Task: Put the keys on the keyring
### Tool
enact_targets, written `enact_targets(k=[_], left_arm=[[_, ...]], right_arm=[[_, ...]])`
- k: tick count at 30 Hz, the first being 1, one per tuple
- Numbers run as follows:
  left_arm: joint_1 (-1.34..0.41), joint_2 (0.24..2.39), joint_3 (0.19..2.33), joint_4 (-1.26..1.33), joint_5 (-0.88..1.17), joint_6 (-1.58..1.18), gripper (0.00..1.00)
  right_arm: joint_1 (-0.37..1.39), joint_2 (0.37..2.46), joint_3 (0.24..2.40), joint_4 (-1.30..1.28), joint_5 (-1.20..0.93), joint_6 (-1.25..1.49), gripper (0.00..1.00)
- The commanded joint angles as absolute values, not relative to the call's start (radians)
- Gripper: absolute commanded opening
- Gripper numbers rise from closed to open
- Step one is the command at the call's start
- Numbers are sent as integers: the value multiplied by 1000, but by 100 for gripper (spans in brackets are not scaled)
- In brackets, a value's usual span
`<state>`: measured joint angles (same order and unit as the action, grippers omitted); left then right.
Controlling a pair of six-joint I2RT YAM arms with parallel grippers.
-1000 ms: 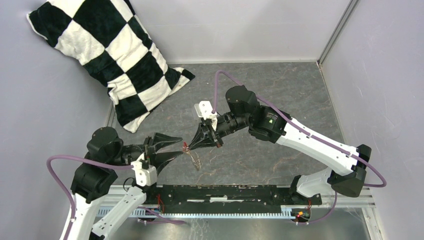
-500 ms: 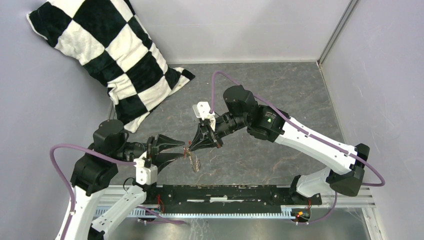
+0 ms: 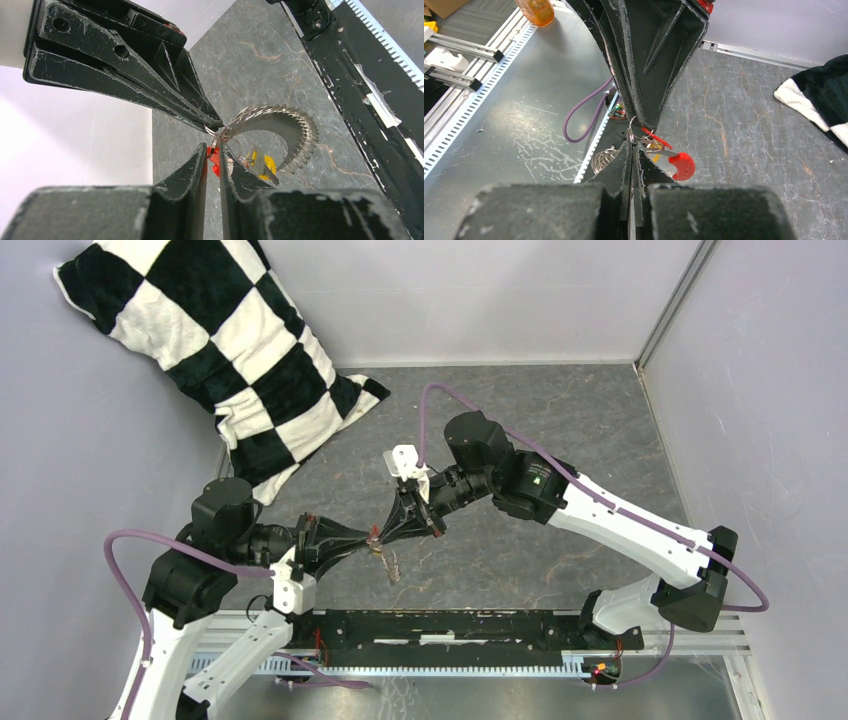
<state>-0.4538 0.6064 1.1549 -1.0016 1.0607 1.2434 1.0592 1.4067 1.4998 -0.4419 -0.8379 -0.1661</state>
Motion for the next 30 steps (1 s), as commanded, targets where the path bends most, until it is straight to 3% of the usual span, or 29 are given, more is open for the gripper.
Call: enact_targets(k=[1, 12, 30], left_arm=[[-454, 602, 1178, -1008, 1110, 1308, 19], [-454, 563, 1136, -1008, 1104, 1359, 6], [-454, 505, 1060, -1044, 1065, 1560, 4]], right_arm=[[1057, 1407, 1549, -428, -853, -175, 1], [1057, 1379, 1482, -281, -830, -66, 1], [1057, 1272, 1242, 187, -733, 259, 1]])
